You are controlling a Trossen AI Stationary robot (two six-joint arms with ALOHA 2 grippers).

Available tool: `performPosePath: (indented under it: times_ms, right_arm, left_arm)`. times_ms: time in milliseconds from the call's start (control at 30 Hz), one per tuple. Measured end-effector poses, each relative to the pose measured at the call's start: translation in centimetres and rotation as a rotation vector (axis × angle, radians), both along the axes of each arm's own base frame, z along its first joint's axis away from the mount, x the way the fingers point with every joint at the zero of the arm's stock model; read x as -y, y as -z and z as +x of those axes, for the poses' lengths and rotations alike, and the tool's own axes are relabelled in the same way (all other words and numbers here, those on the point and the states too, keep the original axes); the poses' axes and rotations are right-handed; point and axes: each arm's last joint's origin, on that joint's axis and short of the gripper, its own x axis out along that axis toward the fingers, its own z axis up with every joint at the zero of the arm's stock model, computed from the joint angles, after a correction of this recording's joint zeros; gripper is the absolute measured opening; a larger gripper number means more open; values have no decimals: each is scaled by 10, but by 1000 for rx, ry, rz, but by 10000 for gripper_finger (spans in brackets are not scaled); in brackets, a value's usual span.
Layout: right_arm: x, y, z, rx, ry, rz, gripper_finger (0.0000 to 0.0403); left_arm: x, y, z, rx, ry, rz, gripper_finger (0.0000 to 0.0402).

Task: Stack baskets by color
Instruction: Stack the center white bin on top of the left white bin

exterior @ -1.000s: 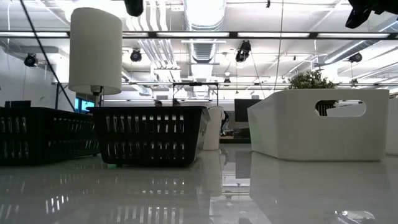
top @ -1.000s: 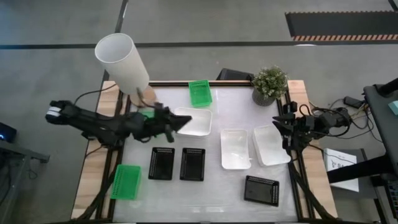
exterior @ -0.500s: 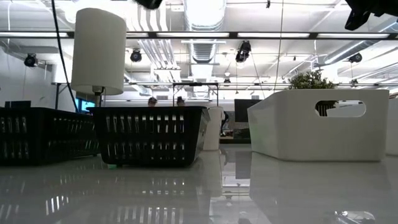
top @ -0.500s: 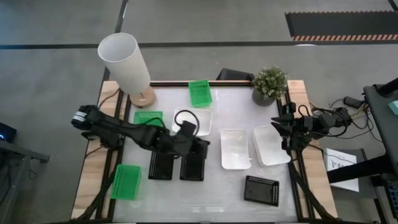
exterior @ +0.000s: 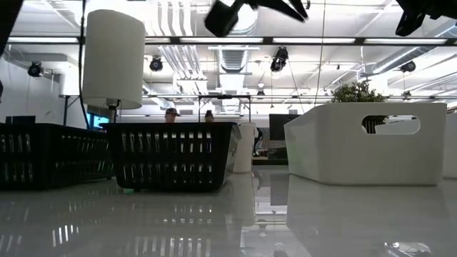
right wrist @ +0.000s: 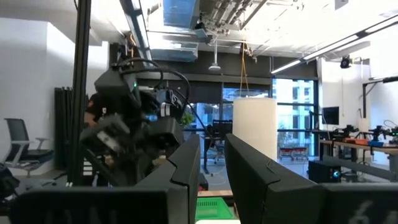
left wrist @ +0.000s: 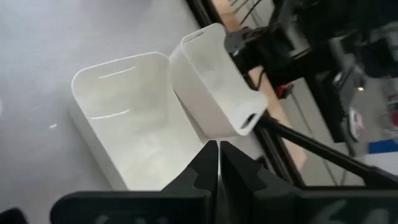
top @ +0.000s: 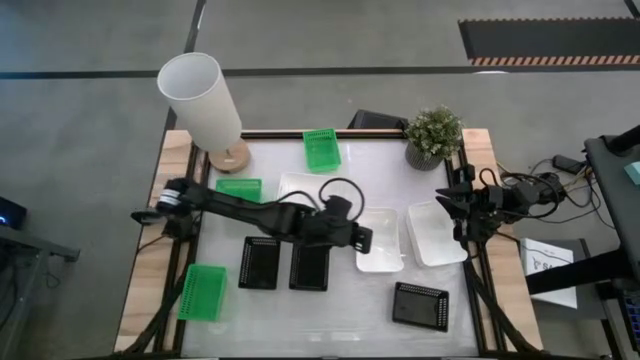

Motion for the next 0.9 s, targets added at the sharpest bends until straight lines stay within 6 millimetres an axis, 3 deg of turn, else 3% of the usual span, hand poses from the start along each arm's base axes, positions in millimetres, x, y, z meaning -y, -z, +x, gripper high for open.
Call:
performPosePath:
  times_ms: [133,233,500,767,900]
  right_arm:
    - [0,-1,0,-1,12,-28,68]
    - [1,-6,-3,15,13,-22,68]
    - [1,-8,-3,-17,16,-43,68]
    - [1,-7,-3,-19,16,-44,68]
    - [1,-7,-3,-17,17,-45,68]
  left_arm:
    - [-6,16,17,-59,1,37,0]
    - [-8,40,28,-140,-6,69,0]
    - [-20,85,44,-240,-76,63,0]
    - [-34,67,40,-225,32,-47,4]
    - [-38,63,39,-222,85,-108,40]
